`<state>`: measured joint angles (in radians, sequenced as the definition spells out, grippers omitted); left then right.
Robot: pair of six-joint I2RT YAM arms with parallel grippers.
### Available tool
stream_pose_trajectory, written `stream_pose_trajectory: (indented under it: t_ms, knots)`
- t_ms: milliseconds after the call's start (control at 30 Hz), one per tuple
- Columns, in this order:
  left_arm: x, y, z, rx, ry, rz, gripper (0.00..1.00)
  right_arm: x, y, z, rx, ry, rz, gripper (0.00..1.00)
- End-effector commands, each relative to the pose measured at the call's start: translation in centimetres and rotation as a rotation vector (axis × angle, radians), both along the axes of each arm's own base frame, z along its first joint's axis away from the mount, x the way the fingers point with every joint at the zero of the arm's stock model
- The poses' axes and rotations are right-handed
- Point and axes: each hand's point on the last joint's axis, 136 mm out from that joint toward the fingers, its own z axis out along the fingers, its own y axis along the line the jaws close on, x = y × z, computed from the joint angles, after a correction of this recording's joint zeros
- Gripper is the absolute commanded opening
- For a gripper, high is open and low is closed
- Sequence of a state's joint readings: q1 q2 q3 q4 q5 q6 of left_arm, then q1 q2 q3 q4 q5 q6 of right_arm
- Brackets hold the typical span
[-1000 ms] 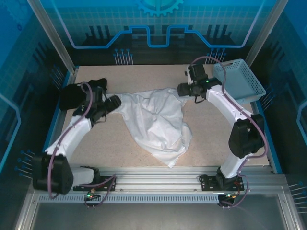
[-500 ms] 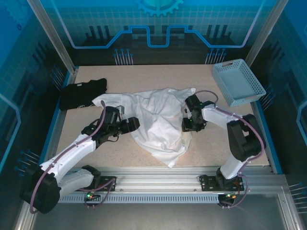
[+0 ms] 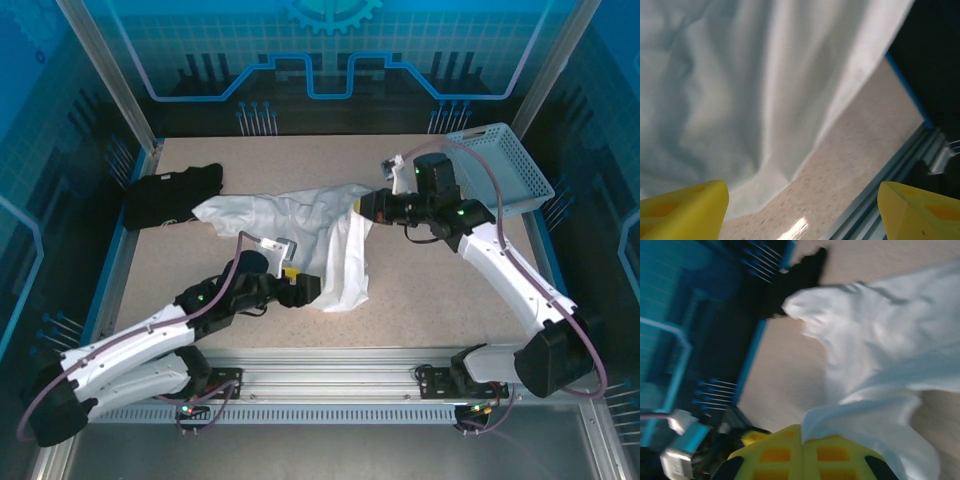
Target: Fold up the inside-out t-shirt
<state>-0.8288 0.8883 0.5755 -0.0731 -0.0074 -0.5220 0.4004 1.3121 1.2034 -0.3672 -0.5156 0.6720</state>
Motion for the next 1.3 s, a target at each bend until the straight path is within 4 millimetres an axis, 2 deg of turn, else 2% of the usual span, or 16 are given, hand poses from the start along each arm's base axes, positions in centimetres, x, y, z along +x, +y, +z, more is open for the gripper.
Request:
stream_pose_trajectory:
  t_ms: [0, 200, 367, 467, 567, 633, 767, 800, 867, 933, 1033, 1133, 1167, 1200, 1267]
  knots:
    - [0.2, -1.1, 2.1, -0.037, -0.144, -0.007, 0.79, -0.1, 2.9, 3.1, 0.176, 0.034, 0.046, 0.0]
    - [-0.8, -4.0, 2.5, 0.014, -0.245, -0.032, 0.78, -0.2, 6.3, 7.0, 0.281, -0.041, 0.062, 0.0]
    - [1.1, -3.1, -0.4, 0.118, -0.211, 0.126, 0.79, 0.6, 7.4, 8.7, 0.337, -0.073, 0.03, 0.0]
    - [1.0, -3.6, -2.6, 0.164, -0.195, 0.118, 0.77, 1.8, 7.2, 8.2, 0.321, -0.069, -0.023, 0.0]
    - [0.9, -4.4, -4.4, 0.246, -0.197, 0.102, 0.75, 3.7, 6.3, 6.6, 0.252, -0.041, -0.084, 0.0]
    - [1.8, -3.3, -5.7, 0.332, -0.185, 0.176, 0.75, 5.1, 5.5, 5.5, 0.211, -0.027, -0.11, 0.0]
    - [4.1, 0.6, -8.2, 0.469, -0.131, 0.397, 0.79, 7.5, 3.5, 3.6, 0.165, 0.004, -0.15, 0.0]
    - [4.6, 1.1, -9.0, 0.475, -0.099, 0.413, 0.79, 8.0, 2.8, 3.3, 0.152, 0.009, -0.162, 0.0]
    - [5.3, 0.3, -10.2, 0.462, -0.07, 0.37, 0.78, 8.7, 1.9, 3.1, 0.143, 0.009, -0.173, 0.0]
    - [5.7, -1.0, -10.6, 0.445, -0.071, 0.318, 0.73, 9.2, 1.2, 3.0, 0.131, 0.0, -0.188, 0.0]
    - [6.2, -3.2, -11.2, 0.437, -0.07, 0.249, 0.58, 9.6, 0.4, 3.0, 0.107, -0.014, -0.203, 0.0]
    - [7.0, -3.8, -11.0, 0.461, -0.076, 0.238, 0.34, 9.9, -0.7, 3.6, 0.099, -0.036, -0.221, 0.0]
    - [7.2, -3.7, -10.0, 0.469, -0.095, 0.238, 0.15, 9.9, -1.4, 4.1, 0.096, -0.05, -0.229, 0.0]
    - [7.4, -3.4, -8.5, 0.475, -0.126, 0.246, 0.04, 9.8, -2.0, 5.0, 0.091, -0.075, -0.236, 0.0]
    - [7.5, -2.5, -4.7, 0.466, -0.199, 0.242, 0.0, 9.2, -3.1, 7.4, 0.076, -0.147, -0.236, 0.0]
